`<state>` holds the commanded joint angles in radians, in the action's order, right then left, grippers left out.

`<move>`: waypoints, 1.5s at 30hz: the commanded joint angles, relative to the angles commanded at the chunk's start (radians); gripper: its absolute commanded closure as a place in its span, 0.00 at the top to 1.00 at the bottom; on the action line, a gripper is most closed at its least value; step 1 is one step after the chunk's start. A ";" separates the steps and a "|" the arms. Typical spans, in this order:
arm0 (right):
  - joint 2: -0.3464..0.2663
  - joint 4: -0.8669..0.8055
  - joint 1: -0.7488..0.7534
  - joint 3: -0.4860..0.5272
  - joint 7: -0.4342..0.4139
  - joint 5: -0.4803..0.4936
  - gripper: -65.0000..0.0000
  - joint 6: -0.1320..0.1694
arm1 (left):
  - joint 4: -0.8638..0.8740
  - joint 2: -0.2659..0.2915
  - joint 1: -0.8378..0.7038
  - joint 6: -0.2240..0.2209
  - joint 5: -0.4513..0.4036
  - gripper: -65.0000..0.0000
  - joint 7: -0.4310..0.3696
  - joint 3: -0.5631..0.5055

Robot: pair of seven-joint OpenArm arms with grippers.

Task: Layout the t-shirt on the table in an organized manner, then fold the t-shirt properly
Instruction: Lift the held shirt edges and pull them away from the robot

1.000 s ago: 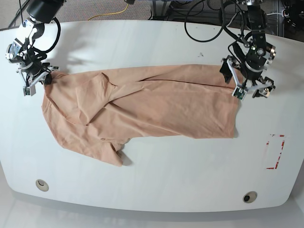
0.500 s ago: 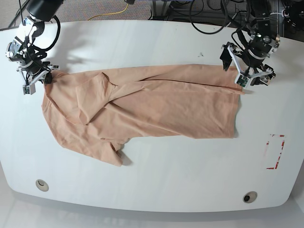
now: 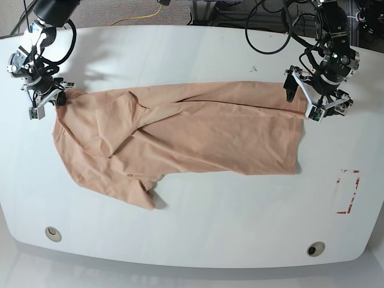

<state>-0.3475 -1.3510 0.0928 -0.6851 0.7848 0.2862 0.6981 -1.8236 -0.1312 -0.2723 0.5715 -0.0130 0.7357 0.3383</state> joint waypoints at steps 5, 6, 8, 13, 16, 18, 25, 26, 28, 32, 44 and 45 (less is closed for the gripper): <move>0.011 0.000 0.000 -0.003 0.000 0.000 0.00 0.000 | 0.055 -0.002 0.008 0.000 0.000 0.89 -0.005 0.002; 0.012 0.000 0.000 -0.002 0.000 0.000 0.00 0.000 | 0.061 -0.002 0.008 0.000 0.000 0.89 -0.005 0.003; 0.014 0.000 0.000 -0.002 0.000 0.000 0.00 0.000 | 0.072 -0.003 0.008 0.000 0.000 0.89 -0.005 0.003; 0.015 0.000 0.000 -0.003 0.000 0.000 0.00 0.000 | 0.150 -0.003 0.012 0.000 0.000 0.88 -0.005 0.000; 0.015 0.000 0.000 -0.003 0.000 0.000 0.00 0.000 | 0.187 -0.005 0.014 0.003 0.000 0.88 -0.005 -0.003; 0.015 0.000 0.000 -0.005 0.000 0.000 0.00 0.000 | 0.203 -0.005 0.014 0.003 0.000 0.87 -0.005 -0.006; 0.015 0.000 0.000 -0.005 0.000 0.000 0.00 0.000 | 0.242 -0.008 0.015 0.003 -0.005 0.51 -0.005 -0.006; 0.015 0.000 0.002 -0.005 0.000 0.000 0.00 0.000 | 0.247 -0.018 0.015 0.003 -0.005 0.45 -0.005 -0.006; 0.015 0.000 0.002 -0.005 0.000 -0.002 0.00 0.000 | 0.259 -0.032 0.015 0.003 -0.005 0.38 -0.005 -0.006; 0.014 0.000 0.014 -0.005 0.002 -0.002 0.00 0.000 | 0.264 -0.041 0.012 0.003 -0.005 0.38 -0.005 -0.003; 0.014 -0.005 0.086 -0.006 0.002 0.002 0.00 0.000 | 0.227 -0.118 -0.048 0.003 -0.005 0.02 -0.003 0.003; 0.014 -0.005 0.089 -0.006 0.002 0.002 0.00 0.000 | 0.227 -0.118 -0.051 0.003 -0.005 0.00 -0.003 0.003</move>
<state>-0.3337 -1.3556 0.1818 -0.6912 0.7864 0.2877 0.6981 -1.5965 -0.2493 -0.3230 0.5746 -0.0176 0.7327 0.3414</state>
